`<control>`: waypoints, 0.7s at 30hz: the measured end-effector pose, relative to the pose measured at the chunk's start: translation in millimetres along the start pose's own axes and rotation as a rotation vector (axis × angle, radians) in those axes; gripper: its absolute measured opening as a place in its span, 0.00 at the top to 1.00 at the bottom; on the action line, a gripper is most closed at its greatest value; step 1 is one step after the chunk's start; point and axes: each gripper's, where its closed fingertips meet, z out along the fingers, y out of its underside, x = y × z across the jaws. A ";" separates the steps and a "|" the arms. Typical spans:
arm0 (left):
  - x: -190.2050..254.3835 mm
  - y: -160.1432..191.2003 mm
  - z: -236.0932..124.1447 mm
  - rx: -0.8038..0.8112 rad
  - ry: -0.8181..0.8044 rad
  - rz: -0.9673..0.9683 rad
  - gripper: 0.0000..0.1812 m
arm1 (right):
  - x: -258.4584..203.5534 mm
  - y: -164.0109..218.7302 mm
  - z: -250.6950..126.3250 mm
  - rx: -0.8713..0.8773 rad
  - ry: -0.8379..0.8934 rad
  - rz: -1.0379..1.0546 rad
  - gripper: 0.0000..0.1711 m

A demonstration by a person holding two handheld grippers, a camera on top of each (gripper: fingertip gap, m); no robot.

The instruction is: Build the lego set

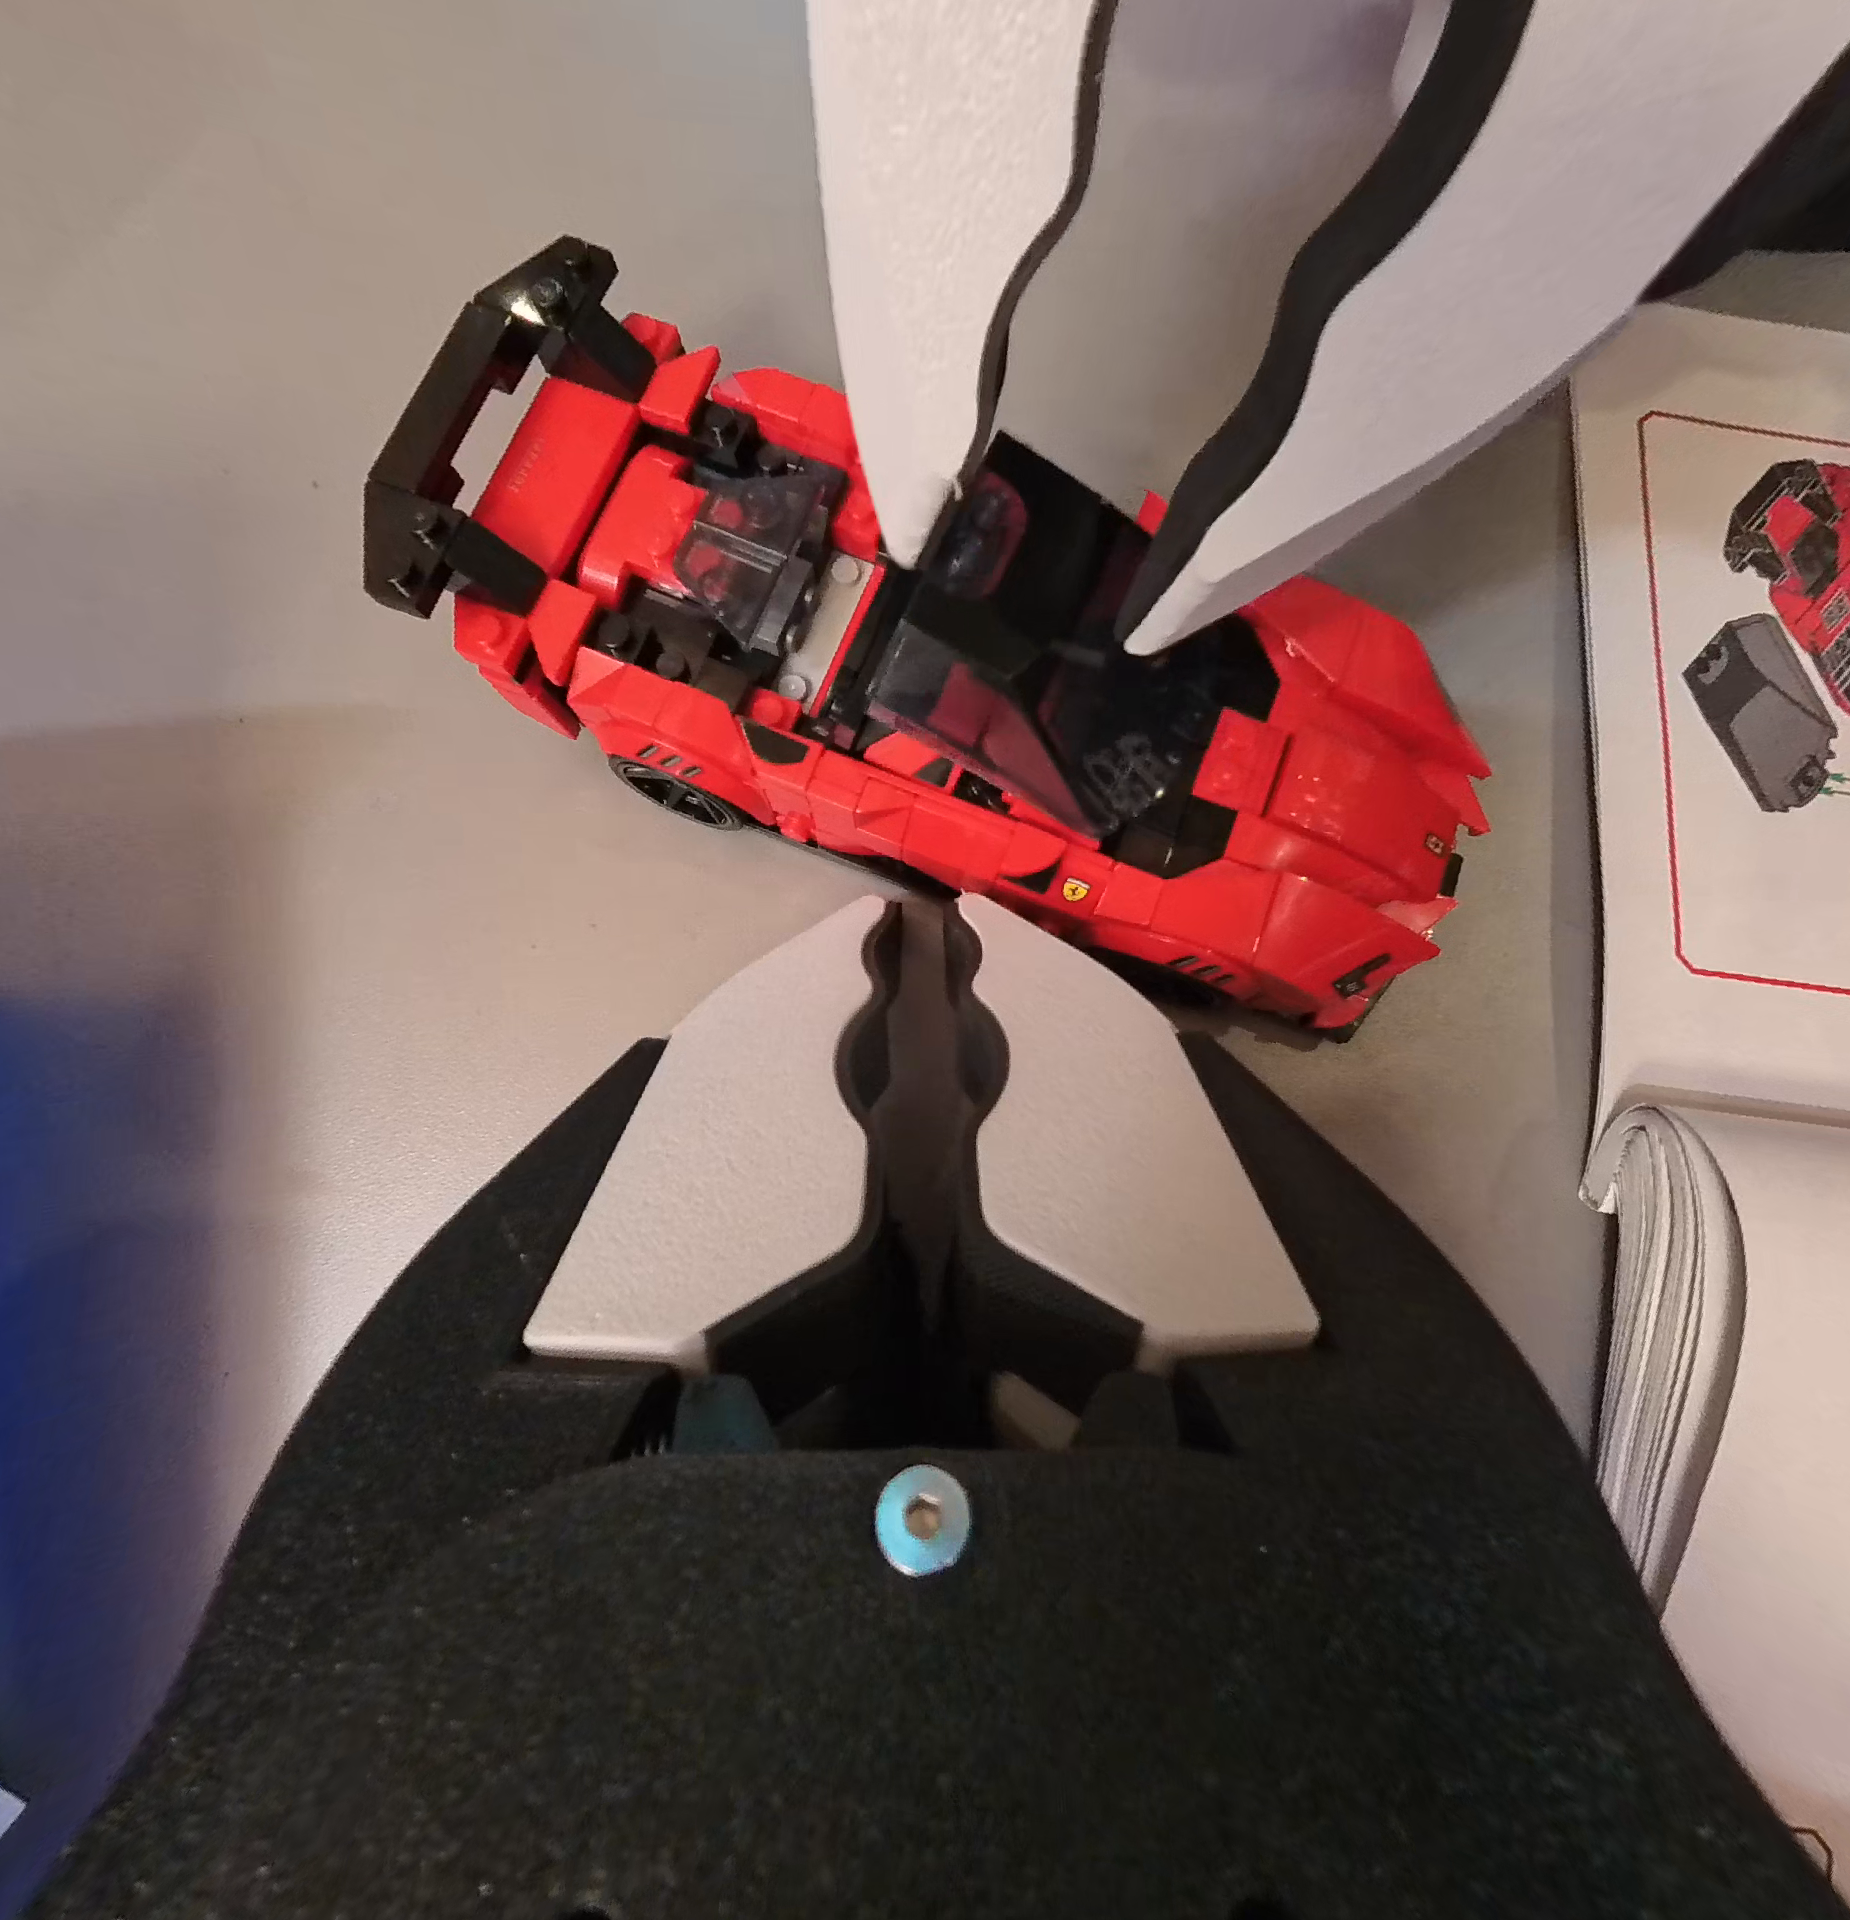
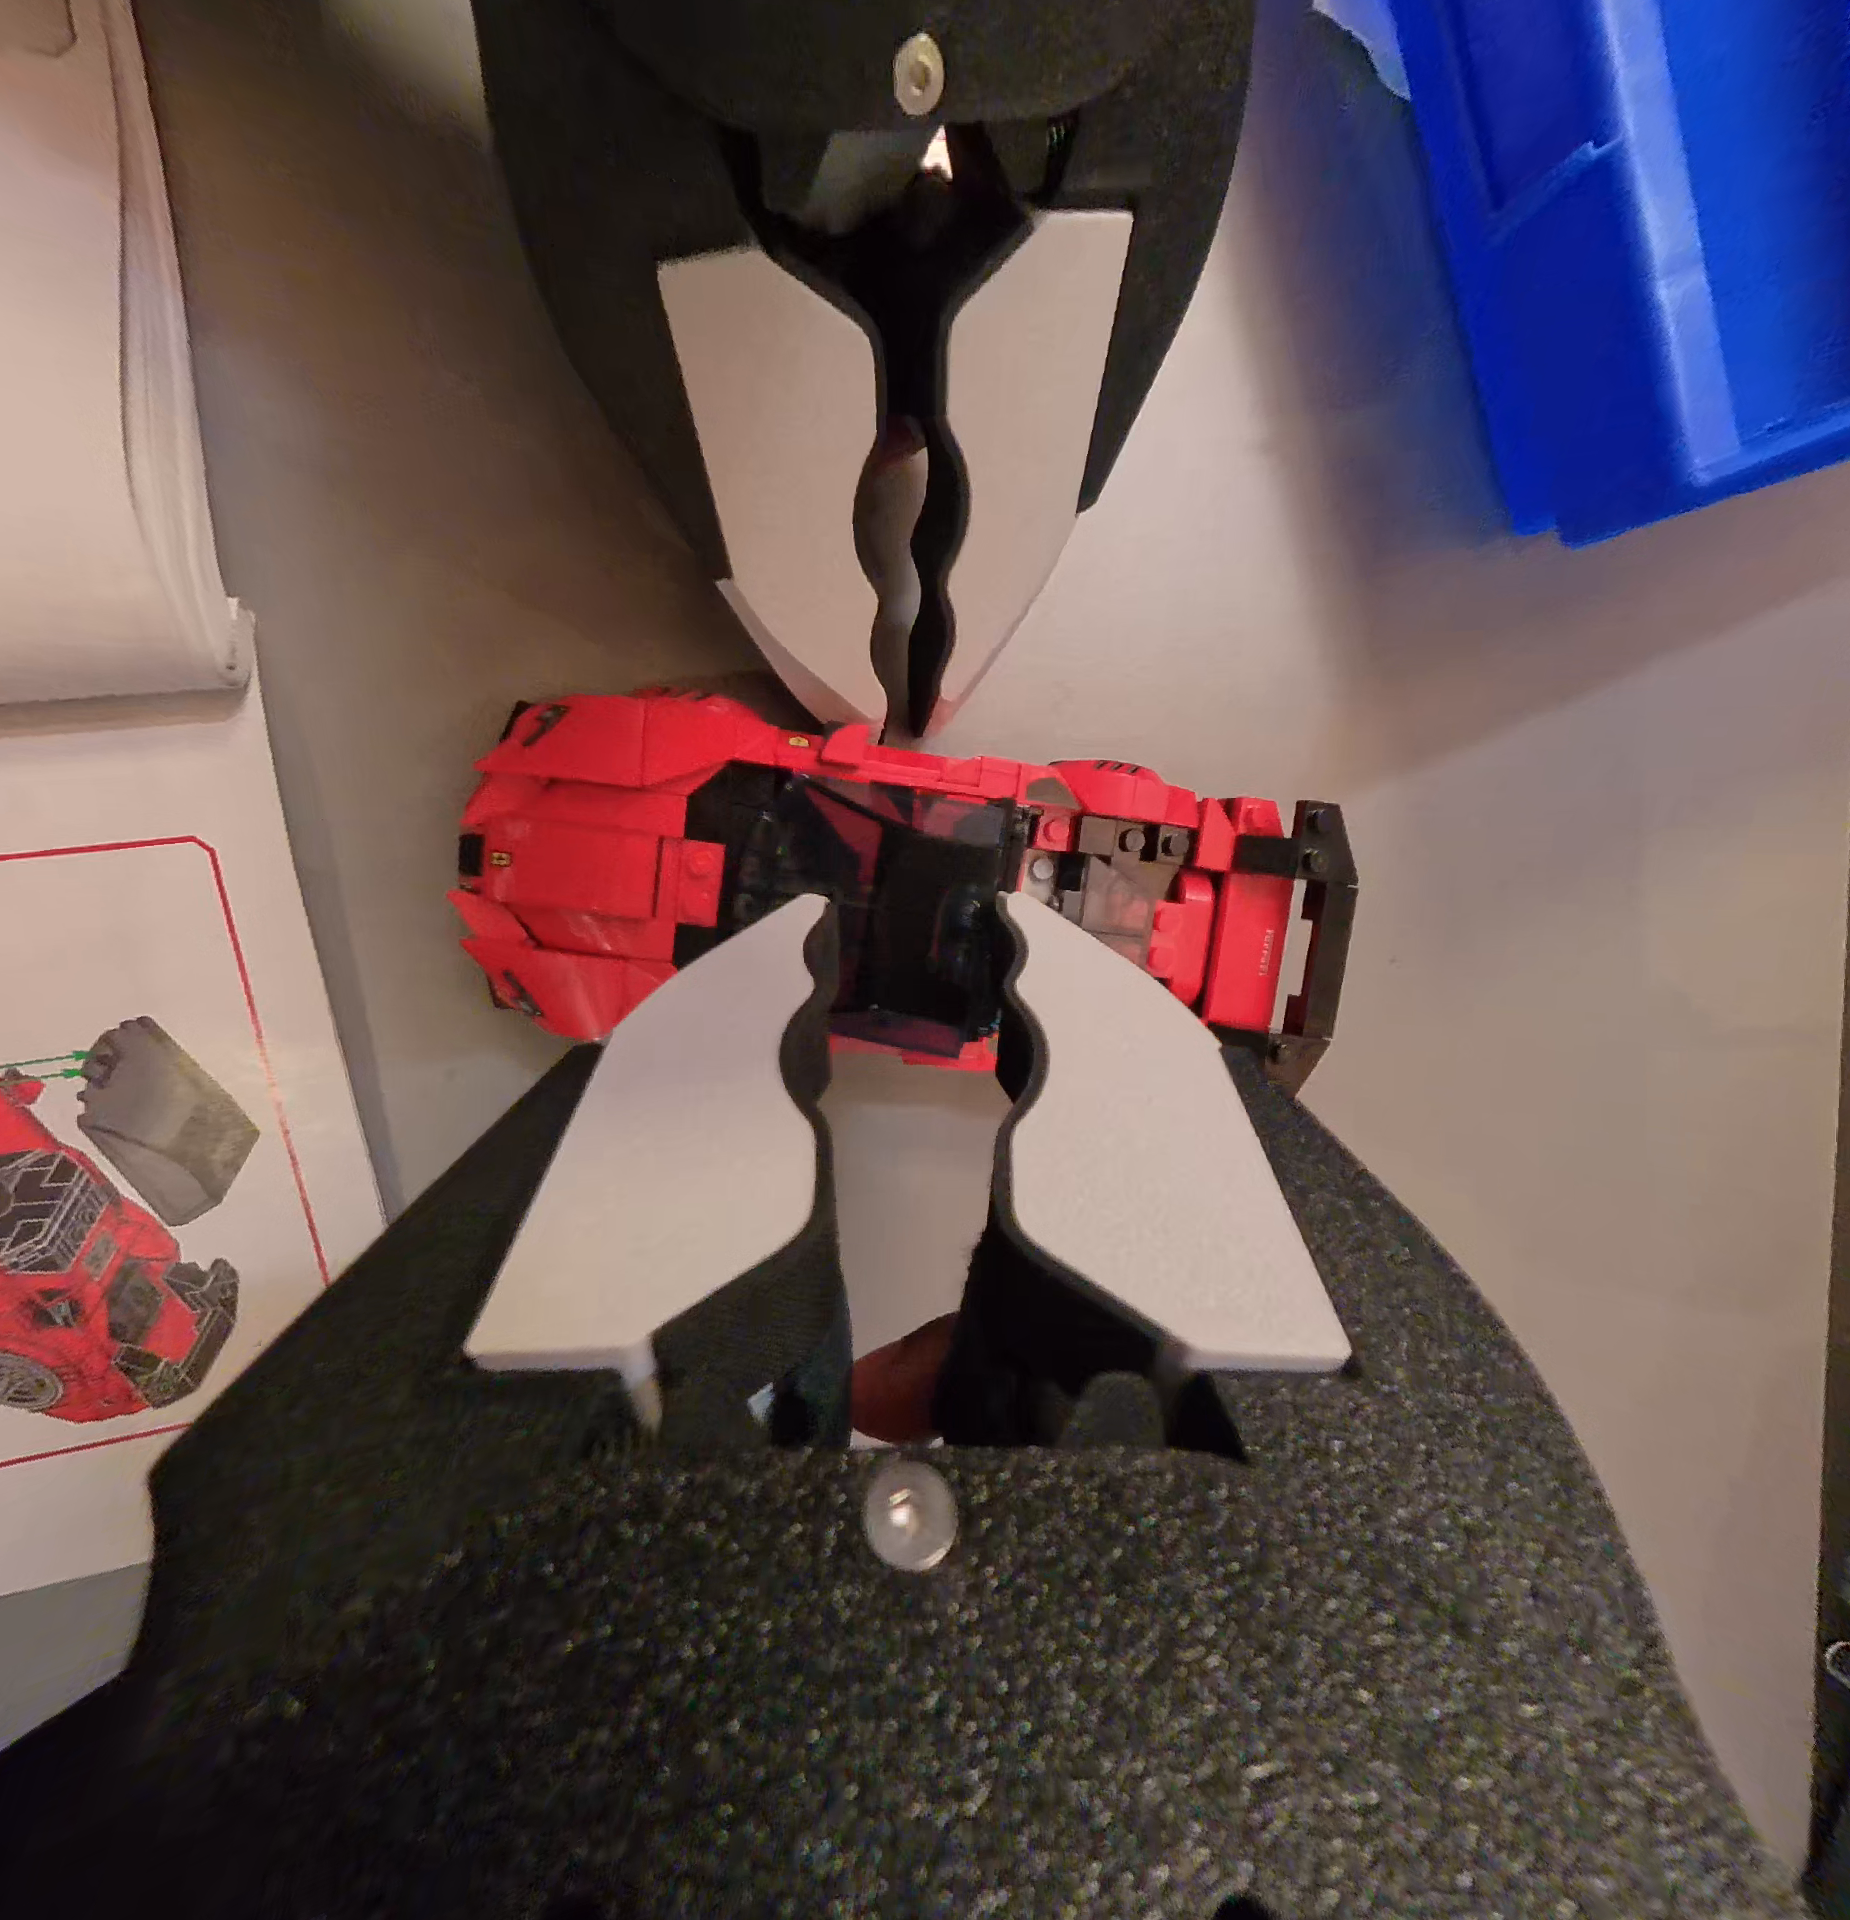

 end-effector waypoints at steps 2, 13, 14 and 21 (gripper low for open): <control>0.0 0.1 -0.1 0.000 0.001 0.000 0.96 | 1.8 -0.4 -0.3 -0.002 -0.003 -0.008 0.84; -0.1 0.4 0.2 0.000 0.002 -0.003 0.96 | 3.6 -2.4 2.1 -0.022 -0.042 -0.001 0.84; -0.1 0.5 0.2 -0.001 0.002 -0.003 0.96 | 3.3 -2.4 2.0 -0.027 -0.045 -0.002 0.84; -0.1 0.9 0.4 -0.004 0.002 -0.002 0.96 | 2.8 -2.9 1.5 -0.045 -0.043 -0.011 0.85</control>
